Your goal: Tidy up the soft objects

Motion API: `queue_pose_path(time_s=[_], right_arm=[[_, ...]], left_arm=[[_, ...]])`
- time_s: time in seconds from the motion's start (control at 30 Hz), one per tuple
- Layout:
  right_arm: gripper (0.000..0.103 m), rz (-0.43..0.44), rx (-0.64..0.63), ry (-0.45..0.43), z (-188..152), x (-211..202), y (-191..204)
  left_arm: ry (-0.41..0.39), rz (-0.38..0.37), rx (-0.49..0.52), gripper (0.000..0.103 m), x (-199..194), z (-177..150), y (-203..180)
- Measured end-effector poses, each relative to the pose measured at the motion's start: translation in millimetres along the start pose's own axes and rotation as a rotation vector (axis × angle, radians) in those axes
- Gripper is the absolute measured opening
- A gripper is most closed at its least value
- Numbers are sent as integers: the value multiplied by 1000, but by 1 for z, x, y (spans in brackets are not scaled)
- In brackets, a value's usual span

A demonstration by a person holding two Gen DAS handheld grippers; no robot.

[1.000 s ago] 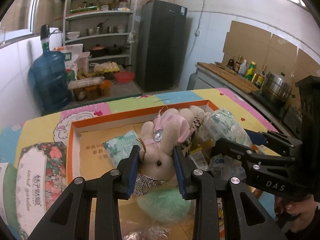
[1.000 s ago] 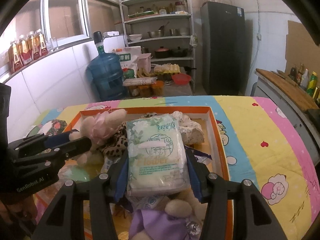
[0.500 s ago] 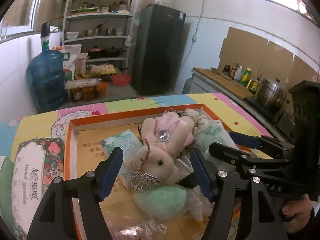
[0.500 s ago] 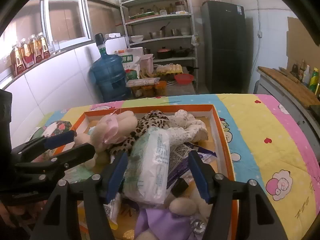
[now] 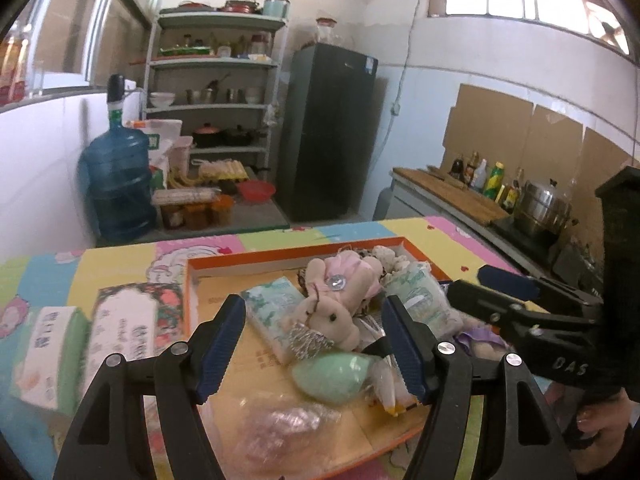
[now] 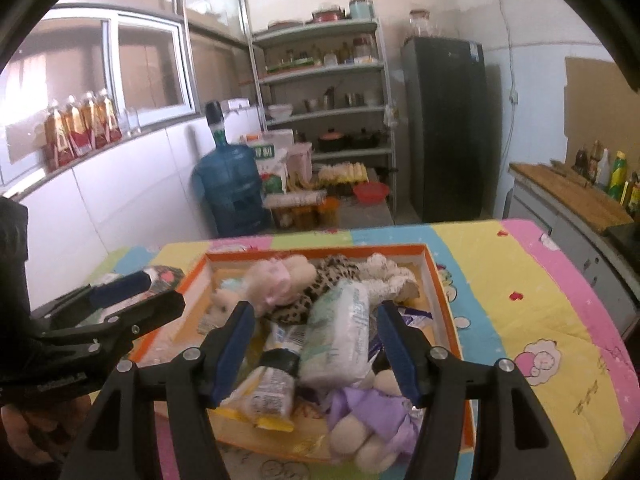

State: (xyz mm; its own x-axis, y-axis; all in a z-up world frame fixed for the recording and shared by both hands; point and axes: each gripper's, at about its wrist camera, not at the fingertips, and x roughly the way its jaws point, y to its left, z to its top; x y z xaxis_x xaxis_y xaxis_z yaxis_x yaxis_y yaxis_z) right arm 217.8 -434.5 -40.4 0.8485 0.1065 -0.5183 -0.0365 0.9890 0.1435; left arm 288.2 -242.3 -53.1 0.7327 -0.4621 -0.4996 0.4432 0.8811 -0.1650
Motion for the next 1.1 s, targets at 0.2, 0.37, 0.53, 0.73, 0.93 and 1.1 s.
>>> queue_pose_path(time_s=[0.2, 0.37, 0.53, 0.73, 0.93, 1.1], right_arm=[[63, -5, -4, -64, -2, -34, 15], [63, -8, -18, -86, -7, -54, 32], [63, -18, -58, -103, -18, -68, 57], [63, -22, -89, -123, -32, -84, 91], [63, -13, -77, -152, -49, -106, 117], [63, -15, -71, -188, -68, -129, 137]], left_arm=[[-41, 10, -35, 72, -40, -9, 10], [-90, 31, -40, 72, -76, -16, 14], [-142, 71, -34, 72, -112, -27, 14], [-188, 168, -64, 72, -155, -45, 18], [-197, 247, -81, 72, -193, -67, 24], [-211, 290, -72, 72, -226, -87, 22]])
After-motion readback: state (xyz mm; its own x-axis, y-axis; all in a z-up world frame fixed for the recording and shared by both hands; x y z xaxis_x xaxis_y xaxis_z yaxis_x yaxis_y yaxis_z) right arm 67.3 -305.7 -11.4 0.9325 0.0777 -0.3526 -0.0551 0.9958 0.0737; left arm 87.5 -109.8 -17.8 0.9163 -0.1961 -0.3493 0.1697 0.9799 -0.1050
